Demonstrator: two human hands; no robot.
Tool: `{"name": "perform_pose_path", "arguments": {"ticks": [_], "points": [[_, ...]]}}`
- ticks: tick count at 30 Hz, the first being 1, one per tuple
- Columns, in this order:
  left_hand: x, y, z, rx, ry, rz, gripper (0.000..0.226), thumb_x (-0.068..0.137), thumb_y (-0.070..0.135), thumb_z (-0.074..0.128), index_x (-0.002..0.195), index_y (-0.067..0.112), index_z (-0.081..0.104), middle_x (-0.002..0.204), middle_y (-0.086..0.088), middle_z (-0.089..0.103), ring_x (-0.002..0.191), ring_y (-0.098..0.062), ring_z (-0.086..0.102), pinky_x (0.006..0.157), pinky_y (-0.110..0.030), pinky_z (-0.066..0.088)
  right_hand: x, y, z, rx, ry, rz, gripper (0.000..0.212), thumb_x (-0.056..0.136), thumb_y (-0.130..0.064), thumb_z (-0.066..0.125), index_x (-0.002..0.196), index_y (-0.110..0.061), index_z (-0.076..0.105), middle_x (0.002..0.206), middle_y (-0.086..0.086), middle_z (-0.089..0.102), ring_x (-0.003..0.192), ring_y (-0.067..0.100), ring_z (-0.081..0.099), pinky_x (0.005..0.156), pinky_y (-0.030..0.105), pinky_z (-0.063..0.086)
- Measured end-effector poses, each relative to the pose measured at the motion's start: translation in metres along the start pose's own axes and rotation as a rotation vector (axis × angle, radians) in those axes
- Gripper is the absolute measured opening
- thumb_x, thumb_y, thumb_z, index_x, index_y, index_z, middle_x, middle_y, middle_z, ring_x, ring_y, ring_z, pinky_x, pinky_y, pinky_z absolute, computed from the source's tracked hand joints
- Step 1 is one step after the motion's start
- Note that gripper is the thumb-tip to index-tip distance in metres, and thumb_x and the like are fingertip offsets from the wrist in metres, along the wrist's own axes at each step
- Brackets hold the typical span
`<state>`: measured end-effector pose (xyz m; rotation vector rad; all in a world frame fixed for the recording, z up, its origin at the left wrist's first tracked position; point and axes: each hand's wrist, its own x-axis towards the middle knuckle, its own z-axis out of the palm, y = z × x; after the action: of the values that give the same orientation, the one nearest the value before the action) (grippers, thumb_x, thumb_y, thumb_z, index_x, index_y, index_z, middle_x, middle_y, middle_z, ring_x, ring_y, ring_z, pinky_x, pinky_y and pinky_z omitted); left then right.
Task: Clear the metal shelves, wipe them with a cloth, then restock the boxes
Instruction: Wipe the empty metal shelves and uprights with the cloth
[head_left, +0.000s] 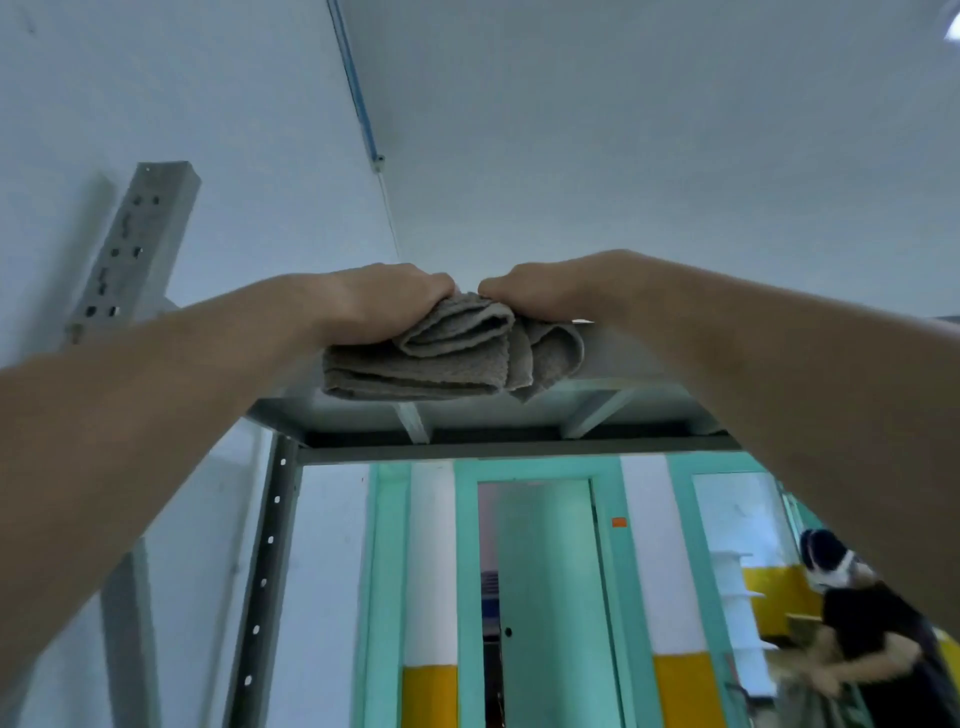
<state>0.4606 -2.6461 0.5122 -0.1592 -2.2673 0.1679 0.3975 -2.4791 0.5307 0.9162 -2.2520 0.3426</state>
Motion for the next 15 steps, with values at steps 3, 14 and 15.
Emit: {"name": "perform_pose_path", "arguments": {"ticks": [3,14,15], "points": [[0.021,0.043,0.007,-0.039,-0.032,0.036,0.040,0.111,0.032,0.021,0.112,0.026,0.060,0.131,-0.008,0.059,0.112,-0.025,0.055,0.104,-0.042,0.039,-0.022,0.041,-0.017,0.008,0.016,0.060,0.039,0.108,-0.035,0.032,0.082,-0.021,0.057,0.087,-0.007,0.056,0.077,0.007,0.052,0.065,0.030,0.034],[0.090,0.237,0.044,-0.158,-0.047,0.176,0.058,0.097,0.061,0.020,0.124,0.032,0.062,0.142,0.002,0.056,0.123,-0.019,0.053,0.113,-0.046,0.034,-0.110,0.227,-0.085,-0.018,-0.013,0.159,0.044,0.109,-0.042,0.029,0.110,-0.016,0.065,0.119,0.004,0.062,0.103,0.022,0.057,0.097,0.034,0.040],[0.101,0.257,0.047,-0.195,-0.051,0.181,0.061,0.093,0.063,0.021,0.125,0.032,0.062,0.141,0.003,0.057,0.122,-0.018,0.053,0.113,-0.047,0.034,-0.121,0.250,-0.093,0.017,-0.011,0.163,0.047,0.107,-0.049,0.031,0.109,-0.018,0.066,0.115,0.002,0.063,0.102,0.021,0.058,0.099,0.033,0.040]]}}
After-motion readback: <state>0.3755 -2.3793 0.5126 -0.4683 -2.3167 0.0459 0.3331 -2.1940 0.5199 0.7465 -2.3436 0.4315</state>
